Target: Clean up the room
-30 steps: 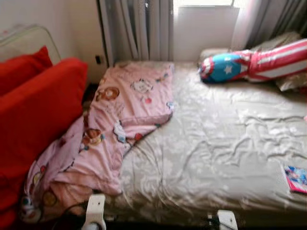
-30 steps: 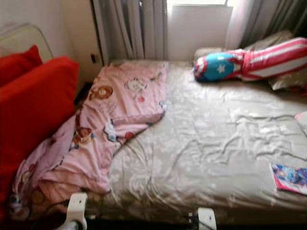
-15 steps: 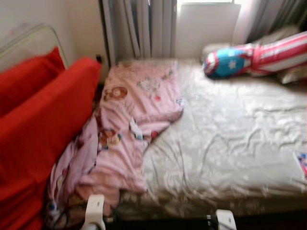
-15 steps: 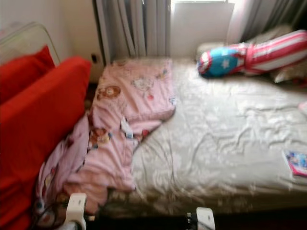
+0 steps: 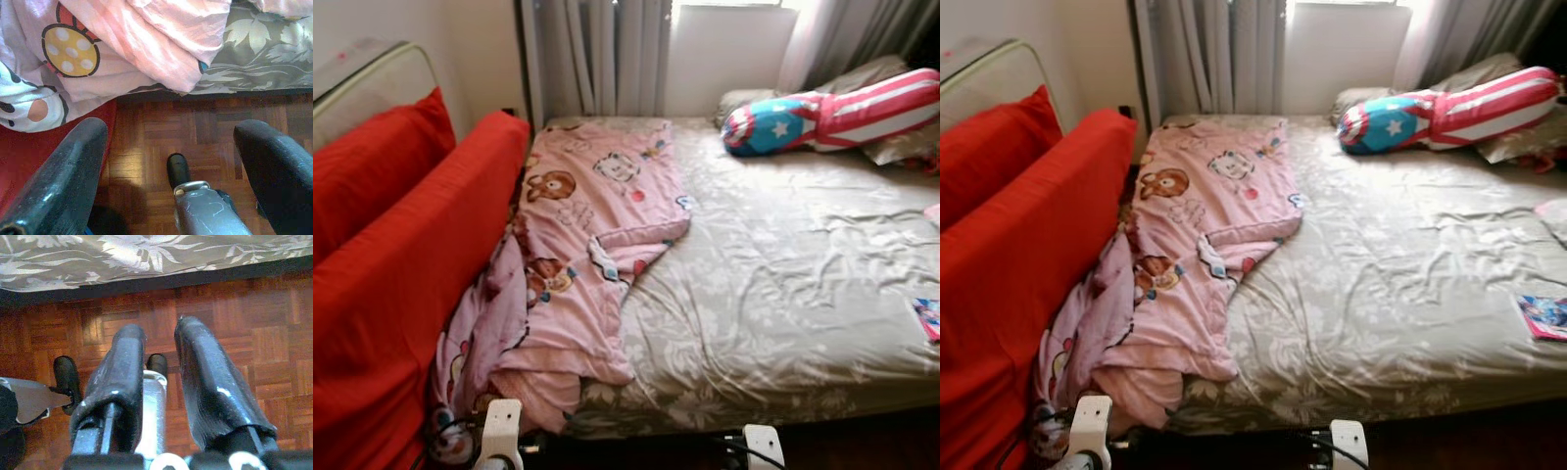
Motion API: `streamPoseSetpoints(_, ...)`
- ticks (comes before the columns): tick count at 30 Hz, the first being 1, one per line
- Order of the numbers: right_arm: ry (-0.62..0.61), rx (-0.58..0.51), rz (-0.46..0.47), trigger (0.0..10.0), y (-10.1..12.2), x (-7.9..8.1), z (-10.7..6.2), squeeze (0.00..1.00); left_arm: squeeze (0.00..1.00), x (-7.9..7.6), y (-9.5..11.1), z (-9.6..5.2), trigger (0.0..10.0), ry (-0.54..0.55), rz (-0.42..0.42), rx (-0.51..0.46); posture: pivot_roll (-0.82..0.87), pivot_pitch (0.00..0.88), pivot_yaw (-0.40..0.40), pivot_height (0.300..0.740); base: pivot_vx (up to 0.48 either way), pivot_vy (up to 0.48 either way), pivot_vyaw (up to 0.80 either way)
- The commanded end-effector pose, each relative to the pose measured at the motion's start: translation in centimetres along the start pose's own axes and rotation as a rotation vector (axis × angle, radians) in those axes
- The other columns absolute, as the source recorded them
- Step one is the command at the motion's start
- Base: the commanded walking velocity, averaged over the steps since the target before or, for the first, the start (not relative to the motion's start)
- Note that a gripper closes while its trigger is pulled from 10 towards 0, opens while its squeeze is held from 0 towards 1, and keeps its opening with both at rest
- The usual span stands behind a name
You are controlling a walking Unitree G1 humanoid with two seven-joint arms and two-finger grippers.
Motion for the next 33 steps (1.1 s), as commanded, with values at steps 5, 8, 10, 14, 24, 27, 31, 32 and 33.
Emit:
streamPoseSetpoints(5, -0.018, -0.011, 0.0, 10.0, 0.03, -0.29, -0.05, 0.0, 0.0, -0.02, -0.28, -0.03, 10.0, -0.003, 0.013, 0.013, -0.09, 0.0, -0.023, 0.74, 0.0, 0.0, 0.55)
streamPoseSetpoints(8, -0.023, -0.009, 0.005, 10.0, -0.04, -0.33, -0.06, 0.0, 0.0, -0.02, -0.34, -0.04, 10.0, -0.002, 0.013, 0.014, -0.09, 0.0, -0.026, 0.74, 0.0, 0.0, 0.8)
streamPoseSetpoints(10, -0.028, -0.006, 0.007, 10.0, -0.09, -0.43, -0.08, 0.0, 0.0, -0.07, -0.37, -0.04, 10.0, -0.002, 0.011, 0.014, -0.09, 0.0, -0.03, 0.74, 0.0, 0.0, 0.8)
streamPoseSetpoints(14, -0.033, -0.005, 0.003, 10.0, -0.03, -0.6, -0.07, 0.0, 0.0, -0.2, -0.31, -0.02, 10.0, 0.0, -0.001, 0.009, -0.1, 0.0, -0.038, 0.74, 0.0, 0.0, 0.8)
streamPoseSetpoints(24, -0.042, -0.012, 0.002, 10.0, 0.03, -0.88, -0.1, 0.0, 0.0, -0.42, -0.34, 0.0, 10.0, -0.003, -0.01, 0.007, -0.11, 0.0, -0.042, 0.74, 0.0, 0.0, 0.8)
streamPoseSetpoints(27, -0.045, -0.01, 0.003, 10.0, -0.03, -0.93, -0.12, 0.0, 0.0, -0.45, -0.38, -0.01, 10.0, -0.003, -0.013, 0.007, -0.11, 0.0, -0.042, 0.74, 0.0, 0.0, 0.8)
streamPoseSetpoints(31, -0.048, -0.008, 0.006, 10.0, -0.09, -0.94, -0.12, 0.0, 0.0, -0.42, -0.41, -0.02, 10.0, -0.001, -0.016, 0.006, -0.1, 0.0, -0.044, 0.74, 0.0, 0.0, 0.8)
streamPoseSetpoints(32, -0.048, -0.008, 0.006, 10.0, -0.09, -0.94, -0.12, 0.0, 0.0, -0.42, -0.41, -0.02, 10.0, -0.001, -0.016, 0.006, -0.1, 0.0, -0.044, 0.74, 0.0, 0.0, 0.8)
streamPoseSetpoints(33, -0.048, -0.008, 0.006, 10.0, -0.09, -0.94, -0.12, 0.0, 0.0, -0.42, -0.41, -0.02, 10.0, -0.001, -0.016, 0.006, -0.1, 0.0, -0.044, 0.74, 0.0, 0.0, 0.8)
Point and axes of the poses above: a point about 5 cm out from each wrist's last joint towards the gripper, its own z axis pointing out of the wrist towards the gripper, its own y axis along the axis of the wrist's last joint, x = y × z, the point moved 3 cm from there along z, pointing out of the wrist towards the gripper, and after that the axes turned 11 degrees about -z, right-handed, at the moved point
